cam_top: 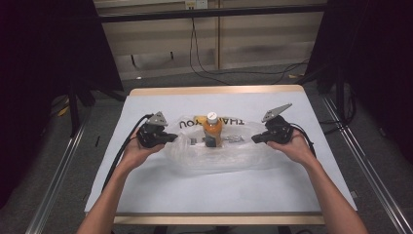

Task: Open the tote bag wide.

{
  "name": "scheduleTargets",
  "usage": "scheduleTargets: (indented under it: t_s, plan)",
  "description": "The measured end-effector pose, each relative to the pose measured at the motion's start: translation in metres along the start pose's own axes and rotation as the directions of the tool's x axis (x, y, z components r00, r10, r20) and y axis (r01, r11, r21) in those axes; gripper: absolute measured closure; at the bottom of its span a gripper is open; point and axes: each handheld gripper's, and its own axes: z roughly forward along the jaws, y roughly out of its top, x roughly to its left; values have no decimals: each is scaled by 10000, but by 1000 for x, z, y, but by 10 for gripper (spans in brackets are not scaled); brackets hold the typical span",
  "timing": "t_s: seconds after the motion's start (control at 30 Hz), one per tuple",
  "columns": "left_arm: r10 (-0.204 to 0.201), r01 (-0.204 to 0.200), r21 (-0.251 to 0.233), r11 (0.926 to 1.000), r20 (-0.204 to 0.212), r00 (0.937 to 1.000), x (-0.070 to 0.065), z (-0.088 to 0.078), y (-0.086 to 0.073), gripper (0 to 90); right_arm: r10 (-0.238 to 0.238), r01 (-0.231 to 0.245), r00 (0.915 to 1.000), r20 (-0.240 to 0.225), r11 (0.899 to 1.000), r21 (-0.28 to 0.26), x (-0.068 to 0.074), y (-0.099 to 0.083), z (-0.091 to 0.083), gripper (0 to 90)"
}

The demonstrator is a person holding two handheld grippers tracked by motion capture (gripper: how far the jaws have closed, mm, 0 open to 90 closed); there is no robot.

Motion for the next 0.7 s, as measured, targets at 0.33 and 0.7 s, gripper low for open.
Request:
scheduleTargets:
  t_s: [0.33, 0.7]
  plan:
    - [405, -397, -410, 9984, 200, 9990, -16, -18, 36, 900, -535, 528, 9980, -322, 9983, -235, 9, 39, 2, 900]
    - [463, -570, 1171, 9915, 922, 9947, -38, 54, 39, 900, -848, 960, 9931, -810, 9846, 1463, 18, 82, 60, 900]
